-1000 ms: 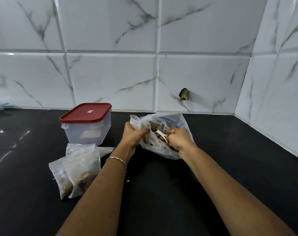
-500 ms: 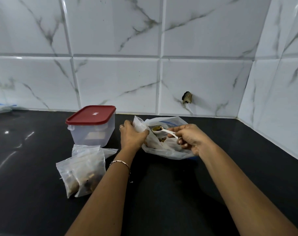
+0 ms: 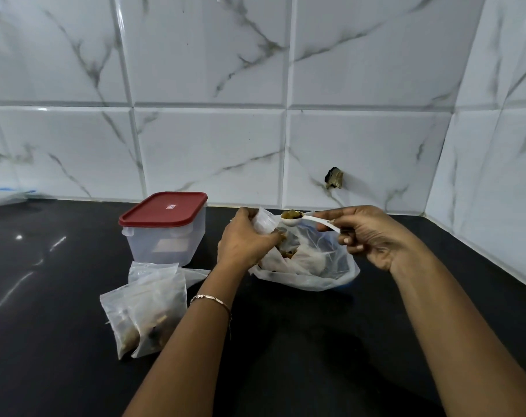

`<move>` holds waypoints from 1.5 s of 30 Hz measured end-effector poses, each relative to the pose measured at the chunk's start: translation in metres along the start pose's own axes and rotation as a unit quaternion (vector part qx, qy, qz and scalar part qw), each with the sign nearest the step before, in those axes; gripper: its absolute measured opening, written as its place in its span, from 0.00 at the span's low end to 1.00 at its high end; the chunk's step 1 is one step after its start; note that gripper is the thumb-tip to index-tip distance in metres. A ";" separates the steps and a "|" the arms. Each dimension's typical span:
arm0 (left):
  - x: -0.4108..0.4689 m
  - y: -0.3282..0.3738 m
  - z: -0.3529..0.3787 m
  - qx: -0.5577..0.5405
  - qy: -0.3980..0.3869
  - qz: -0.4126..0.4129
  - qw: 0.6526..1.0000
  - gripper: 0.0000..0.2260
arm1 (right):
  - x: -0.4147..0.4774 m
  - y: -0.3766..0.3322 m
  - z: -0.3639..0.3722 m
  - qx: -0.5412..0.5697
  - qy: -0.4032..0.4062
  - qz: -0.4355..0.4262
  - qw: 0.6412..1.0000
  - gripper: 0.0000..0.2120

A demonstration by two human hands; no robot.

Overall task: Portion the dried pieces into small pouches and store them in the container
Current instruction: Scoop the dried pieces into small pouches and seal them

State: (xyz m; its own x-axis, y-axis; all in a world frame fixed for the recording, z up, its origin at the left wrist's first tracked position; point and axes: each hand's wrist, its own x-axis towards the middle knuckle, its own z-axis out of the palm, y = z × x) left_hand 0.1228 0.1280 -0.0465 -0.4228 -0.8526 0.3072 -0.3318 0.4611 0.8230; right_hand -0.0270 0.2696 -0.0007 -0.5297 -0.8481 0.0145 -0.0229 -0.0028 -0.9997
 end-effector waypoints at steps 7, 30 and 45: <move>-0.003 0.002 0.005 0.012 -0.019 0.021 1.000 0.29 | -0.004 -0.004 0.003 -0.004 -0.017 -0.012 1.000 0.14; 0.000 0.005 0.016 -0.137 -0.012 -0.004 0.990 0.27 | -0.010 0.008 0.032 -0.548 0.087 -0.507 0.660 0.19; 0.003 -0.007 0.004 0.011 -0.045 -0.038 0.998 0.29 | -0.010 0.007 0.019 -0.401 0.049 -0.261 0.877 0.09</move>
State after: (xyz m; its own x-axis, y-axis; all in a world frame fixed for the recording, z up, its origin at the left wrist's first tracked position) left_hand 0.1205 0.1234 -0.0537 -0.4693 -0.8605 0.1983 -0.3851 0.4016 0.8309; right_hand -0.0053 0.2679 -0.0085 -0.3388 -0.7928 0.5066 -0.8520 0.0302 -0.5226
